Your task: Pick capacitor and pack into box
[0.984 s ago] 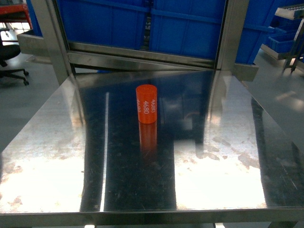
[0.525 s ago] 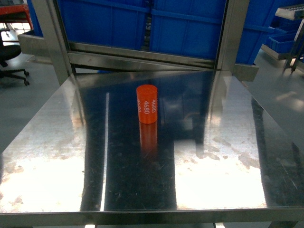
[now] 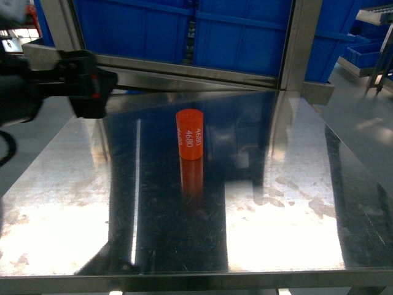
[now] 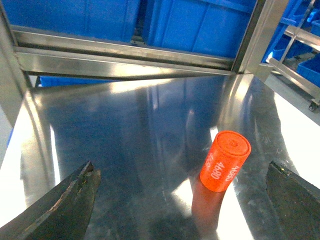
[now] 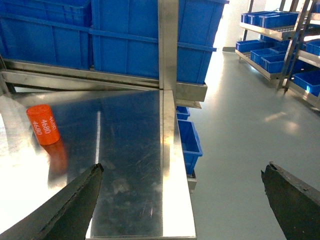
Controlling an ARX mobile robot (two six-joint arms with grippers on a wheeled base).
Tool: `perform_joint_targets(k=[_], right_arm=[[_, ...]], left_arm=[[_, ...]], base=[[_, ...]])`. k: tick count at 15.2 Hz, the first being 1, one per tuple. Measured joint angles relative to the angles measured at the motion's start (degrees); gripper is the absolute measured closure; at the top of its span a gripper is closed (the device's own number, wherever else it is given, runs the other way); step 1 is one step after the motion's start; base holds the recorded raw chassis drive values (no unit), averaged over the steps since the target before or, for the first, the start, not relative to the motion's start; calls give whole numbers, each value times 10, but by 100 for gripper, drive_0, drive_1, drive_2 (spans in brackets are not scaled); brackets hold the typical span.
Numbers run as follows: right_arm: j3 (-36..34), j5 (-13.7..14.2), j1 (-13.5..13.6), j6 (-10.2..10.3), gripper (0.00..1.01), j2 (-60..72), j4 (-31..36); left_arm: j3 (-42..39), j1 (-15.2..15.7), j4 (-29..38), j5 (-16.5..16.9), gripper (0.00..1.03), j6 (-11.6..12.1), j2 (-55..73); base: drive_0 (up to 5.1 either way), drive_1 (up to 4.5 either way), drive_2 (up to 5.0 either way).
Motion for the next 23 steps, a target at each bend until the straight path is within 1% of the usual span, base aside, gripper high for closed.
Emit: perform_joint_targets(k=[1,2,4,8,9,11,13,15,16,17,18,20,22,23], right_arm=[[0,0,0,0,3,0,0],[0,0,0,0,3,0,0],[0,0,0,0,3,0,0],[0,0,0,0,3,0,0],[0,0,0,0,3,0,0],[0,0,0,0,3,0,0],[0,0,0,0,3,0,0],[0,0,0,0,3,0,0],[0,0,0,0,3,0,0],[0,0,0,0,3,0,0],[0,0,0,0,3,0,0],[0,0,0,0,3,0,0],[0,0,0,0,3,0,0],[0,0,0,0,3,0,0]], left_arm=[[30,-15,-7,-10,5,-3,26],[68,-37,-16,-21,5,-9,54],[117,-64,-23,-39,5,-13,92],[170,-104,-43,-59,5,-13,175],[194,-113,-55,-70,5,-13,197],[238,-123,-76,-86,5,-12,245],[283,-127,-95,-90,5,-13,299],[330,-127,-108,-110,5,-19,350],[345,-127,-109,-114,5,-23,364],[365,-128,-123,-119,5,-27,377],[379,-128,-141,-126,10,-30,383],[395,-128,-161,-126,33,-34,386],[394,-129,-162,-120,53,-35,386],[380,-128,-151,-116,58,-42,378]], base=[[0,0,0],[0,0,0],[0,0,0],[0,0,0],[0,0,0],[0,0,0],[0,0,0],[0,0,0],[0,0,0],[0,0,0],[0,0,0],[0,0,0],[0,0,0],[0,0,0]])
